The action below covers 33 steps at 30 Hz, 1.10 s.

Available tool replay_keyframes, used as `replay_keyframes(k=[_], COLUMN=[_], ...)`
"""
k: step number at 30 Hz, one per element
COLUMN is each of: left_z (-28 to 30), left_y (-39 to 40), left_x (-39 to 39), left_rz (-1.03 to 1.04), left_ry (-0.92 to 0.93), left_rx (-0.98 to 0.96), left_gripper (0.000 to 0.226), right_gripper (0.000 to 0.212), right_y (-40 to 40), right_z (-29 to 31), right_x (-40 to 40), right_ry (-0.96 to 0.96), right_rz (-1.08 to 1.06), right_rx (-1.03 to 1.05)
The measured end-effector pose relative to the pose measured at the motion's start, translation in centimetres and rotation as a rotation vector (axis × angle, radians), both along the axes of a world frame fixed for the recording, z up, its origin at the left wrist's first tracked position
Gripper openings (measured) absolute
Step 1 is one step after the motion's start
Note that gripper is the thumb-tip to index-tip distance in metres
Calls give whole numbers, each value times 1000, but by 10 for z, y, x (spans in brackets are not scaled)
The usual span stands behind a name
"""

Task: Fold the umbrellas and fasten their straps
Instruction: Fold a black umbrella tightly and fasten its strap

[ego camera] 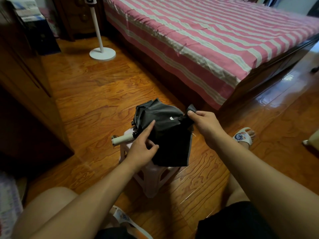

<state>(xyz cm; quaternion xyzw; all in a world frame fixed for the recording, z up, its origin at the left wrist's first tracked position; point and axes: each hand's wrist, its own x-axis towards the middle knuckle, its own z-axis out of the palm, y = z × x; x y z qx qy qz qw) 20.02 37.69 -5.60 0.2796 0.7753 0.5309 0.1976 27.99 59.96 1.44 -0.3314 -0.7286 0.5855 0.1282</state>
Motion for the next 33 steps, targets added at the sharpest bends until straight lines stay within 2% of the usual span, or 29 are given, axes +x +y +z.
replay_keyframes(k=[3, 6, 11, 14, 16, 18, 21, 23, 26, 28, 30, 31, 33], left_z=[1, 6, 12, 12, 11, 9, 6, 3, -4, -8, -12, -13, -17], left_y=[2, 7, 15, 14, 10, 6, 1, -2, -4, -5, -6, -6, -5], left_x=[-3, -1, 1, 3, 3, 2, 0, 0, 3, 8, 14, 17, 22], left_rz=[89, 95, 177, 171, 144, 137, 144, 126, 74, 26, -15, -31, -51], left_ry=[-121, -101, 168, 406, 511, 518, 477, 466, 490, 505, 527, 541, 566], left_rx=[65, 66, 23, 7, 15, 29, 23, 8, -40, -94, -137, -151, -158], left_gripper=[81, 72, 35, 25, 21, 20, 19, 19, 19, 19, 20, 21, 22], right_gripper=[32, 29, 29, 32, 26, 15, 25, 26, 31, 32, 28, 26, 21], right_y=[7, 10, 8, 6, 8, 10, 9, 2, -6, 1, 15, 21, 29], right_z=[-2, -6, -4, 6, 14, 24, 18, 5, -10, -12, -13, -14, -27], right_x=[-1, 0, 3, 6, 11, 20, 50, 79, 123, 134, 127, 118, 98], right_ry=[-6, -12, 7, 36, 49, 58, 21, -127, -546, -801, -835, -784, -647], right_rz=[-7, 0, 18, 44, 100, 216, 332, 375, 662, 776, 674, 554, 291], right_rx=[-19, -86, -126, -152, -164, -194, -146, -62, 99, 274, 390, 352, 140])
